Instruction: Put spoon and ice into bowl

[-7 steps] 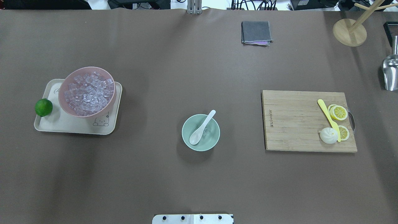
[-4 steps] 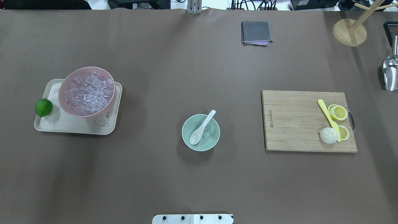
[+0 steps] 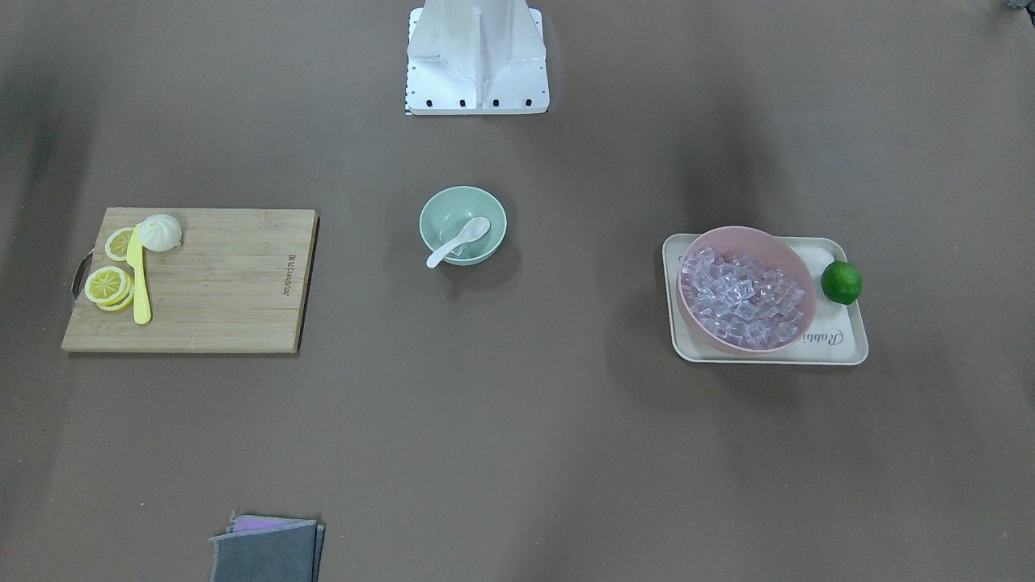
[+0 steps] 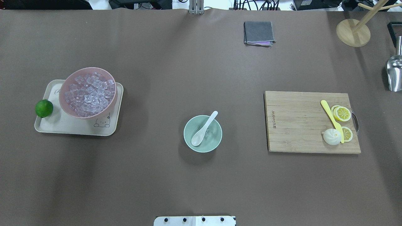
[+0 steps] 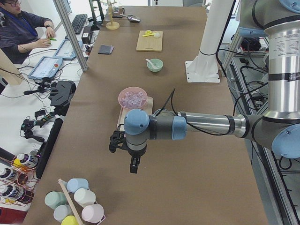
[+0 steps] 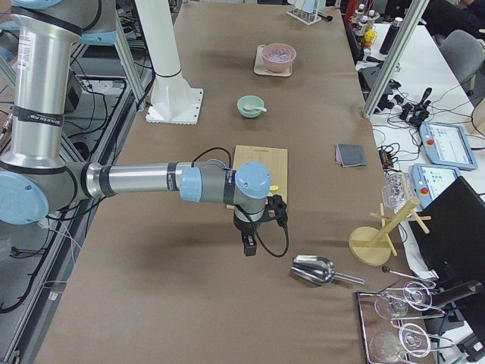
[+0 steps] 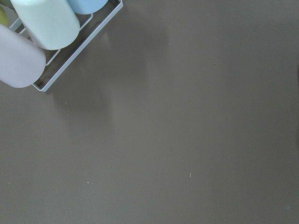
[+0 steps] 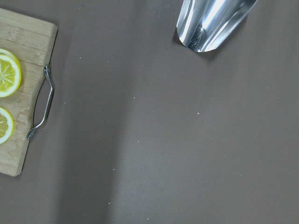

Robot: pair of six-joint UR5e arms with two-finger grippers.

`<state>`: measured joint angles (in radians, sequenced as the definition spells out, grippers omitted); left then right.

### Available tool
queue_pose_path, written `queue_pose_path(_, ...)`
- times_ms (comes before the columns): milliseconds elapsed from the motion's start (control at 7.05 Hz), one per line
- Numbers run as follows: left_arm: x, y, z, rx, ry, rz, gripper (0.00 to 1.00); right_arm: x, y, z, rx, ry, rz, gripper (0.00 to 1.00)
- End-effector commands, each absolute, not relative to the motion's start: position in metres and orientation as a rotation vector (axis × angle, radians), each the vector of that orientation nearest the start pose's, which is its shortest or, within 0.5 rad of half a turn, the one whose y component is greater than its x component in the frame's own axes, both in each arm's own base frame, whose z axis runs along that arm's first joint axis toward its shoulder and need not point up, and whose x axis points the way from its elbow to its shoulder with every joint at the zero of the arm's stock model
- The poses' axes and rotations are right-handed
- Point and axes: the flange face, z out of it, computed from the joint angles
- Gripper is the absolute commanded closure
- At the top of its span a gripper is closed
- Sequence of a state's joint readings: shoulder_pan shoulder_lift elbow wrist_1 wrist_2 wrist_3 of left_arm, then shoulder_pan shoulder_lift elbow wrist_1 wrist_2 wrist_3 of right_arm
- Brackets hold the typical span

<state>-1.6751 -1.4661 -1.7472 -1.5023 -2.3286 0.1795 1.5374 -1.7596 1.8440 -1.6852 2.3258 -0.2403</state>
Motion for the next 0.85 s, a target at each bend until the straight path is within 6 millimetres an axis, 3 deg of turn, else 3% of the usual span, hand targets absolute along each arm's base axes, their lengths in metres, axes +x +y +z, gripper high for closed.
queue_pose_path(0, -0.1109, -0.437, 0.6297, 0.109, 0.75, 0.072, 0.02, 0.0506, -0.4107, 0.621, 0.053, -0.765, -0.251, 0.0)
queue_pose_path(709, -0.1103, -0.4372, 0.6295, 0.11, 0.75, 0.076, 0.02, 0.0488, -0.4099, 0.622, 0.048, -0.773, -0.251, 0.0)
